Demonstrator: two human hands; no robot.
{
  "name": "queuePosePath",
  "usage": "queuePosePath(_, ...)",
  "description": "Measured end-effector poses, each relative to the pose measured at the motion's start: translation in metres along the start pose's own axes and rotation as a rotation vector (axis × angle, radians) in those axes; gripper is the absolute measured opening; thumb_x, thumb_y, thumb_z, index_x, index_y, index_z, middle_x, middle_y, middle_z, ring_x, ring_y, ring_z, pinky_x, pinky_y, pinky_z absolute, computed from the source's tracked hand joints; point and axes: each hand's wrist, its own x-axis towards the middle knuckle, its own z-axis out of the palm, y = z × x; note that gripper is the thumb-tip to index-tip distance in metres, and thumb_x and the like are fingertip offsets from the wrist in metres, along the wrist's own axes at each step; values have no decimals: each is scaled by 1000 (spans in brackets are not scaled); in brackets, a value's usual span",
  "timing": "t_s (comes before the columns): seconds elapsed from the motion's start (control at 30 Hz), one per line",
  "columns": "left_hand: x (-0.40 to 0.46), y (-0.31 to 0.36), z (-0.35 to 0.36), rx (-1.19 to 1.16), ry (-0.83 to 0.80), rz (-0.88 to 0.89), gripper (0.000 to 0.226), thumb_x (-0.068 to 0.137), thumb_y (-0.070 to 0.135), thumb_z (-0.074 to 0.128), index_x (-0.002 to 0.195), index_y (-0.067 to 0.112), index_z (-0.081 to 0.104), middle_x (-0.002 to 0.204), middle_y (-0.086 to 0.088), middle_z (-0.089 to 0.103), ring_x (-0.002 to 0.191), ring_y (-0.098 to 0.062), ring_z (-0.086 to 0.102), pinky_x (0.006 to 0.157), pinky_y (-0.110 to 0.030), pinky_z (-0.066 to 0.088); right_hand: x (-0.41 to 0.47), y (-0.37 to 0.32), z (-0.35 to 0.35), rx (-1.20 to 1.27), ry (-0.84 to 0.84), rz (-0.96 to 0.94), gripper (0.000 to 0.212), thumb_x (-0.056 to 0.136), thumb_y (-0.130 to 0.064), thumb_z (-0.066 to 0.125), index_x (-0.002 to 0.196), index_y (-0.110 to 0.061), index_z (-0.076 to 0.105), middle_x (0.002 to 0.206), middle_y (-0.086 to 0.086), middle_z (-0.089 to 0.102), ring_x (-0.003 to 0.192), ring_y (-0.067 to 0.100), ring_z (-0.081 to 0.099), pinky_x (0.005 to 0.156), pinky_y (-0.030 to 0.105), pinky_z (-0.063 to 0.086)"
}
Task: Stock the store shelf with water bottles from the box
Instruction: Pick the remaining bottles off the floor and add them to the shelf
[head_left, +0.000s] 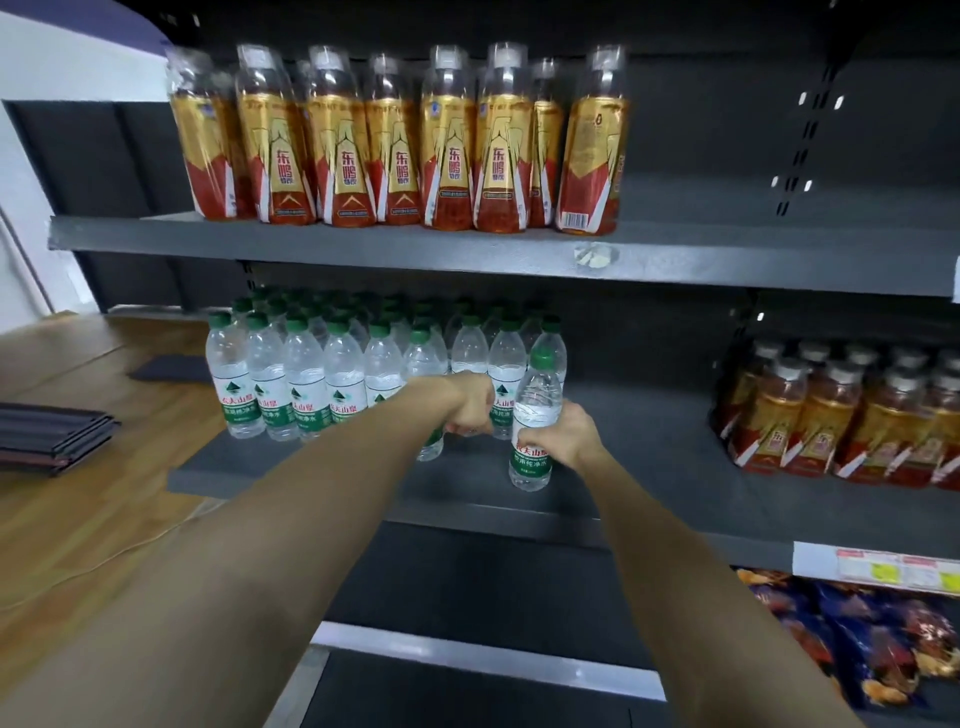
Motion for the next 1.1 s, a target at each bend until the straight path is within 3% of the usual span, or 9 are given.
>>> queuePosePath(0.2, 24, 9, -2, 11, -28, -51, 15, 84, 14, 68, 93, 2, 68, 84, -16, 72, 59, -23, 63, 60, -35, 55, 33, 13, 2, 121, -35, -18, 58, 54, -15, 83, 109, -20, 68, 101, 0, 74, 94, 19, 70, 81, 35, 59)
queuePosePath(0.3, 32, 13, -8, 18, -49, -53, 15, 88, 11, 62, 97, 0, 67, 78, -12, 69, 56, -21, 61, 57, -30, 52, 47, 15, 0, 138, -51, -11, 59, 56, -12, 83, 113, -21, 68, 103, 0, 73, 97, 19, 70, 79, 31, 57)
queuePosePath(0.4, 41, 12, -9, 26, -36, -61, 20, 87, 16, 61, 99, 0, 67, 72, -10, 68, 58, -22, 63, 53, -28, 52, 58, 18, -1, 161, -14, -7, 66, 60, -7, 83, 121, -19, 61, 109, 2, 70, 101, 21, 68, 86, 37, 57)
queuePosePath(0.6, 55, 12, -6, 15, -36, -68, 20, 89, 20, 63, 99, 3, 68, 80, -10, 71, 60, -20, 62, 51, -25, 45, 71, 19, 1, 96, 4, 14, 67, 62, -15, 84, 113, -17, 41, 114, 5, 61, 102, 22, 63, 81, 37, 54)
queuePosePath(0.77, 67, 13, -2, -15, -37, -64, 22, 91, 22, 65, 101, 2, 66, 78, -10, 67, 64, -23, 59, 55, -27, 46, 76, 24, 6, -38, 25, -33, 79, 55, -30, 93, 115, -21, 43, 117, 3, 57, 106, 23, 60, 93, 44, 53)
queuePosePath(1.1, 68, 11, 1, 6, -38, -62, 20, 90, 21, 64, 97, 3, 67, 73, -9, 67, 63, -22, 60, 55, -28, 48, 81, 25, 3, -47, 17, -65, 80, 61, -19, 93, 126, -15, 46, 122, 5, 59, 112, 23, 59, 89, 33, 51)
